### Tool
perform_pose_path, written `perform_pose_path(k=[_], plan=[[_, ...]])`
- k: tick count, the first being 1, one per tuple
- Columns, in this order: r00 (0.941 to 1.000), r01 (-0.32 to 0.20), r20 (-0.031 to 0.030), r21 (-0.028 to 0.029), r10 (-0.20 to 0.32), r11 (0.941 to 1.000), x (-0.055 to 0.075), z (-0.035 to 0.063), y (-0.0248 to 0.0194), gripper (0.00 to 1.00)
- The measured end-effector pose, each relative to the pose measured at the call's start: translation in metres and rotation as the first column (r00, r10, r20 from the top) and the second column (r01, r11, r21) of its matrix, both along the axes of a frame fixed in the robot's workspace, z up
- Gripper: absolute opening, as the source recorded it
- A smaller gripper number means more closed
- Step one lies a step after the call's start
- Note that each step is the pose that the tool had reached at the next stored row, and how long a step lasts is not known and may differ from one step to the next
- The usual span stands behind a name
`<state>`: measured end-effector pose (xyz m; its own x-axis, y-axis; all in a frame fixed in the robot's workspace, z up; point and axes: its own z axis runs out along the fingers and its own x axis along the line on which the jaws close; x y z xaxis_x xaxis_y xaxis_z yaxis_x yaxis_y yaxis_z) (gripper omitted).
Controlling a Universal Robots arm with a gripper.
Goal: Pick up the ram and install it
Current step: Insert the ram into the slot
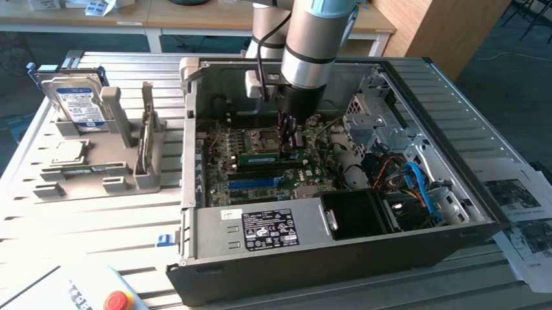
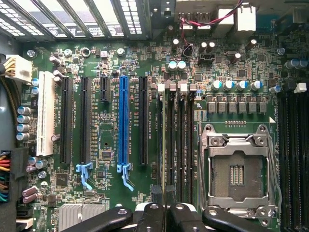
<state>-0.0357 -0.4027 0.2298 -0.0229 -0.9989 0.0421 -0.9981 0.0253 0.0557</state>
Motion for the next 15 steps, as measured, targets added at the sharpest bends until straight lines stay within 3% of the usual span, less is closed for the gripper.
perform_pose_path(k=[15], plan=[[1.0000, 0.000, -0.0001, -0.0002, 0.000, 1.0000, -0.0001, -0.0028, -0.0001, 0.12]])
